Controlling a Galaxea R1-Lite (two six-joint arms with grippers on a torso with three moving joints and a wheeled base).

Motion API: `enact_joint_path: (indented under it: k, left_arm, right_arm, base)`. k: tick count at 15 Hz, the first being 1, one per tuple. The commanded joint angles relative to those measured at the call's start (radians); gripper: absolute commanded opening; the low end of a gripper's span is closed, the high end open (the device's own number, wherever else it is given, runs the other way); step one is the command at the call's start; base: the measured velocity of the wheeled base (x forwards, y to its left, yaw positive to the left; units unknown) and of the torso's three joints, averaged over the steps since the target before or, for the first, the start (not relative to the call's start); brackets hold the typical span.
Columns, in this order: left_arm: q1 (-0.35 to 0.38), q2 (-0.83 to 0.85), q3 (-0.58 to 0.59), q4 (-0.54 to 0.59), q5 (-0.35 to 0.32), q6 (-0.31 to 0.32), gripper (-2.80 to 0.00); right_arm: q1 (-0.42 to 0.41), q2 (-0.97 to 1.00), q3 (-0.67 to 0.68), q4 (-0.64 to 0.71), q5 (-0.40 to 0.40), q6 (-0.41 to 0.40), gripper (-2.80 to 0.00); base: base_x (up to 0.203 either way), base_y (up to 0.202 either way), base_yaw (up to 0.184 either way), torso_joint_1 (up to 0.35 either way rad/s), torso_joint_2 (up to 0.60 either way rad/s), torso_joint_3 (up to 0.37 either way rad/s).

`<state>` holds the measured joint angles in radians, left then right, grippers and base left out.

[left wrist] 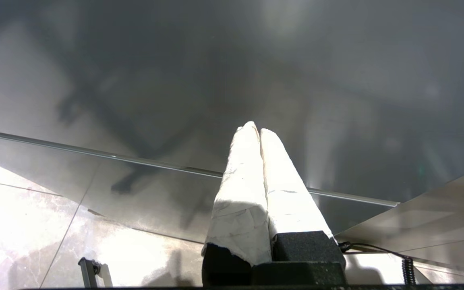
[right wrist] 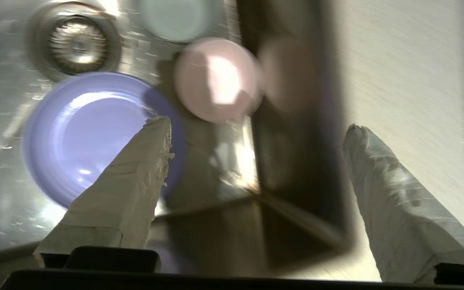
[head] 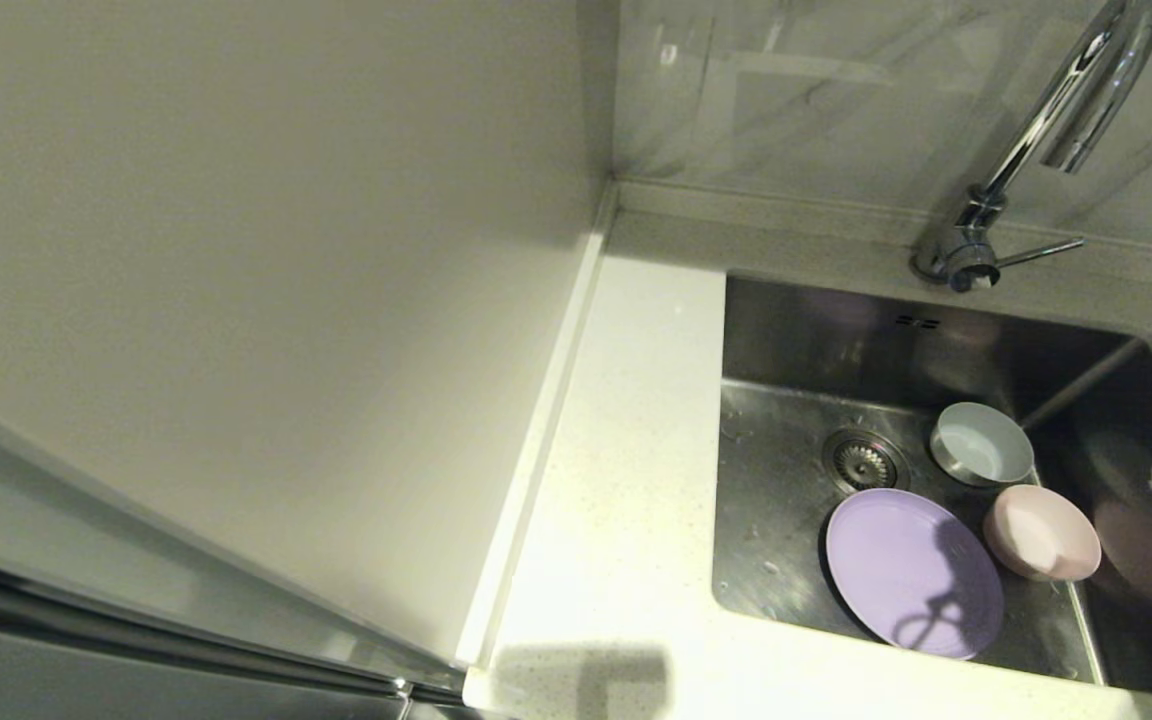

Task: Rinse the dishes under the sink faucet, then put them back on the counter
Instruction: Put a plate into the sink, then turn on the faucet

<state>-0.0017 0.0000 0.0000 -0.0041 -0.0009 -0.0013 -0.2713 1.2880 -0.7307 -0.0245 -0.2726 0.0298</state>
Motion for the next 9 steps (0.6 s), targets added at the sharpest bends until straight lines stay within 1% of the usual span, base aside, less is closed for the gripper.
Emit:
enact_joint_path:
  k: [1,5,7,8,9]
  left_arm:
    - [0.000,0.000,0.003,-0.001,0.001,0.000,-2.80]
    - [0.000,0.000,0.003,-0.001,0.001,0.000,-2.80]
    - [0.000,0.000,0.003,-0.001,-0.001,0.000,-2.80]
    - [0.000,0.000,0.003,-0.001,-0.001,0.000,-2.80]
    - [0.000,0.000,0.003,-0.001,-0.001,0.000,-2.80]
  right_arm:
    - [-0.049,-0.142,-0.006,0.075,-0.001,0.001,-2.80]
    - [-0.055,-0.263,0.088,0.113,0.003,0.012,-2.80]
    - [-0.056,-0.294,0.111,0.126,0.035,0.018,-2.80]
    - [-0.058,-0.296,0.101,0.150,0.054,0.049,-2.80]
    - [-0.058,-0.290,0.073,0.162,0.073,0.101,-2.80]
  base:
    - [0.000,0.000,0.000,0.000,0.00,0.000]
    - [0.000,0.000,0.000,0.000,0.00,0.000]
    - [0.000,0.000,0.000,0.000,0.00,0.000]
    - [0.000,0.000,0.000,0.000,0.00,0.000]
    - [0.000,0.000,0.000,0.000,0.00,0.000]
